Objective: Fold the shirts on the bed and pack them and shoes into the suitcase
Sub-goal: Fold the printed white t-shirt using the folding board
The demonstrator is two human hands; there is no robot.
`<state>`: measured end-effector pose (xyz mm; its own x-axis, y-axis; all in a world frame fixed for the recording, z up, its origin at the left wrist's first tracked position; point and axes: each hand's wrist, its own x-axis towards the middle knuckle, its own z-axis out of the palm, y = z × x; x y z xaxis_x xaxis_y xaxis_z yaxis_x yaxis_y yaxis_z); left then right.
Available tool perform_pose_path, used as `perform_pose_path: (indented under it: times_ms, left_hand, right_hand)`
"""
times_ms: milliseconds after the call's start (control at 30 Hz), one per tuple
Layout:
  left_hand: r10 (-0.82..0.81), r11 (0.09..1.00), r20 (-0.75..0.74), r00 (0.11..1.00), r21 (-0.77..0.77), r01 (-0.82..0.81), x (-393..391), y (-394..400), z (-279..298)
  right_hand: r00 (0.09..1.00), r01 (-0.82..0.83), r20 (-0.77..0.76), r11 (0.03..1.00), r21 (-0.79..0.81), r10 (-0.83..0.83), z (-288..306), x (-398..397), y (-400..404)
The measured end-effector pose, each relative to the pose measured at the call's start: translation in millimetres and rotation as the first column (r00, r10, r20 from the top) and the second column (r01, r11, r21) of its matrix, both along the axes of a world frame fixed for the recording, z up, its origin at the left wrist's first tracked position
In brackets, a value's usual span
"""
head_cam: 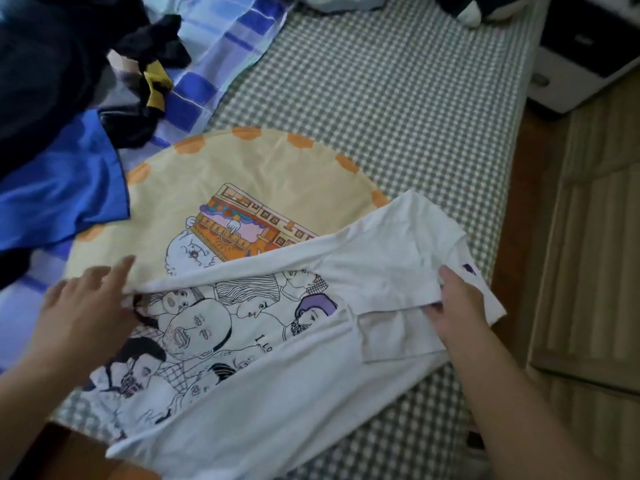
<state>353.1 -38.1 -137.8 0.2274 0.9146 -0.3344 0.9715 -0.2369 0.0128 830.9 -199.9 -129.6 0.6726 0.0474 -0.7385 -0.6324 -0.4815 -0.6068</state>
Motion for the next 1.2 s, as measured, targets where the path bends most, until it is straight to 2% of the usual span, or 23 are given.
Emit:
perform_pose_path:
  times_ms: [133,200,233,333,400,500,600,700,767,867,1000,1067,1133,1200]
  left_hand:
    - [-0.117,0.993,-0.056,0.992,0.0,0.117,-41.3,8.3,-17.7]
    - [-0.133,0.99,-0.029,0.991,0.045,0.134,-42.9,13.0,-21.2]
    - [-0.144,0.986,-0.025,0.989,0.077,0.146,-42.2,14.9,-22.1]
    - [-0.169,0.972,-0.012,0.985,0.161,0.169,-43.7,17.0,-25.5]
    - [-0.205,0.964,0.004,0.979,0.174,0.202,-50.0,16.7,-26.4]
    - [-0.301,0.944,0.045,0.953,0.158,0.291,-66.7,16.1,-17.6]
    - [-0.259,0.958,0.165,0.952,0.168,0.231,-78.7,1.6,15.0]
    - [-0.315,0.923,0.264,0.912,0.308,0.23,-86.9,-43.1,54.8]
    - [-0.372,0.904,0.318,0.872,0.336,0.263,-94.2,-85.7,70.2]
    - [-0.39,0.917,0.378,0.84,0.243,0.316,-99.8,-156.0,54.7]
    - [-0.299,0.954,0.312,0.902,0.079,0.289,-82.2,-222.0,-6.5]
    - [-0.273,0.962,0.271,0.923,0.048,0.27,-75.3,-235.2,-34.7]
    - [-0.186,0.983,0.245,0.952,0.058,0.177,-72.1,-241.1,-50.4]
    - [-0.103,0.992,0.246,0.964,0.092,0.082,-71.6,-243.5,-53.0]
  right_hand:
    - [0.969,-0.232,-0.136,0.953,-0.196,0.208,5.2,-18.4,-4.5]
    - [0.96,-0.24,-0.195,0.951,-0.196,0.202,17.0,-23.6,0.7]
    - [0.968,-0.191,-0.197,0.968,-0.165,0.157,20.7,-23.8,6.8]
    - [0.988,-0.043,-0.141,0.994,0.098,0.057,41.0,-36.4,41.6]
    - [0.996,-0.024,-0.082,0.975,0.221,0.043,51.3,-49.1,67.9]
    - [0.997,-0.006,0.075,0.971,0.238,-0.012,76.9,-60.1,101.6]
    - [0.974,0.128,0.151,0.96,0.249,-0.169,103.4,-57.6,109.2]
    - [0.948,0.132,0.25,0.959,0.251,-0.196,124.6,-62.9,72.7]
    - [0.938,0.144,0.267,0.95,0.276,-0.22,130.9,-69.3,33.5]
    - [0.935,0.147,0.269,0.945,0.292,-0.229,108.9,-68.4,-37.2]
    - [0.979,0.203,-0.054,0.949,0.239,-0.196,49.7,-81.7,-91.2]
    - [0.988,0.122,-0.123,0.968,0.221,-0.096,23.5,-86.5,-96.1]
    - [0.998,-0.022,-0.053,0.989,0.149,0.03,10.7,-83.0,-93.6]
    - [0.991,-0.017,0.137,0.993,0.113,0.001,12.7,-71.8,-89.2]
